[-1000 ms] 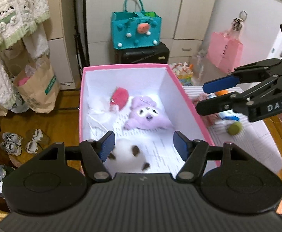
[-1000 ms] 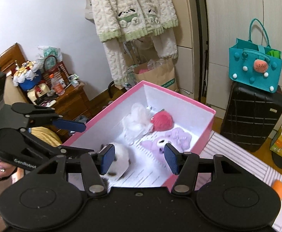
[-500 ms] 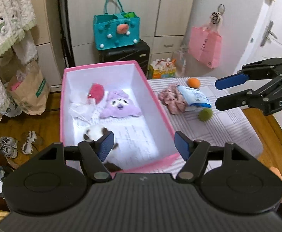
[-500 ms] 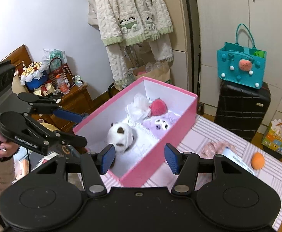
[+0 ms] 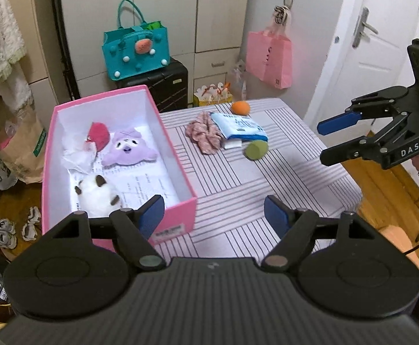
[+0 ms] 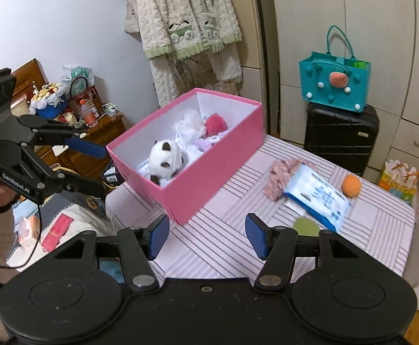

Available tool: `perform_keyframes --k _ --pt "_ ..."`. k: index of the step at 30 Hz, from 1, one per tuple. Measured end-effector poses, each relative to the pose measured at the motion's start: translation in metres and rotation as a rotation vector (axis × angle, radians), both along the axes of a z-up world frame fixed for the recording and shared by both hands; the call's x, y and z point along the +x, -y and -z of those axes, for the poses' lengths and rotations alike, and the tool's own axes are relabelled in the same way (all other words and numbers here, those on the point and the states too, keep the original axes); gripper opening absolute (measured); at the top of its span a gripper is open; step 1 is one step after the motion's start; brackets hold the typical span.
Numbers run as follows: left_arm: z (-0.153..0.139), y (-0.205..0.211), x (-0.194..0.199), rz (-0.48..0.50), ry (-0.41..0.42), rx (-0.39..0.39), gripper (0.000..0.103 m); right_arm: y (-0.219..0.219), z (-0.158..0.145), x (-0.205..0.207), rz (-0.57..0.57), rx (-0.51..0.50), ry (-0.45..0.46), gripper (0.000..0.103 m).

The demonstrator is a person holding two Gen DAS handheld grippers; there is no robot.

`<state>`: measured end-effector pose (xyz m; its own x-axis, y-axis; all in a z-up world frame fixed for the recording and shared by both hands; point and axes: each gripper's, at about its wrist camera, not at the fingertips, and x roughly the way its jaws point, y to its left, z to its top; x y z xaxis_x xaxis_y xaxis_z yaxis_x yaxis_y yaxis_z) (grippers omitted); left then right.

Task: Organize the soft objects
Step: 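Withdraw both tools from the pink box toward the table, then grasp the green sponge with the left tool while the right tool grasps the orange ball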

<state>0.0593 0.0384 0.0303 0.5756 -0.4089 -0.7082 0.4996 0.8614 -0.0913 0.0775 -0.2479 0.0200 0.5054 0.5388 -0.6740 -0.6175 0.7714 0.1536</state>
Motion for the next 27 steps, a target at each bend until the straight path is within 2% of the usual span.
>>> perform_keyframes --k 3,6,12,19,23,27 --pt "0.002 0.016 -0.006 0.049 0.01 0.039 0.076 0.012 0.008 -0.01 -0.007 -0.017 0.023 0.065" --pt "0.0 0.033 -0.014 0.108 0.067 0.094 0.077 0.02 0.015 -0.019 0.004 -0.039 0.06 0.065" --pt "-0.001 0.06 -0.017 0.161 0.07 0.113 0.078 0.036 0.024 -0.028 0.016 -0.016 0.081 0.067" --pt "0.01 0.086 -0.002 0.214 0.046 0.088 0.08 0.051 0.034 -0.019 0.033 -0.007 0.086 0.07" --pt "0.02 0.098 0.016 0.209 0.023 0.095 0.08 0.064 0.041 -0.006 0.053 0.005 0.091 0.071" --pt "0.033 0.106 0.033 0.215 -0.015 0.047 0.081 0.078 0.048 0.008 0.074 0.034 0.109 0.071"
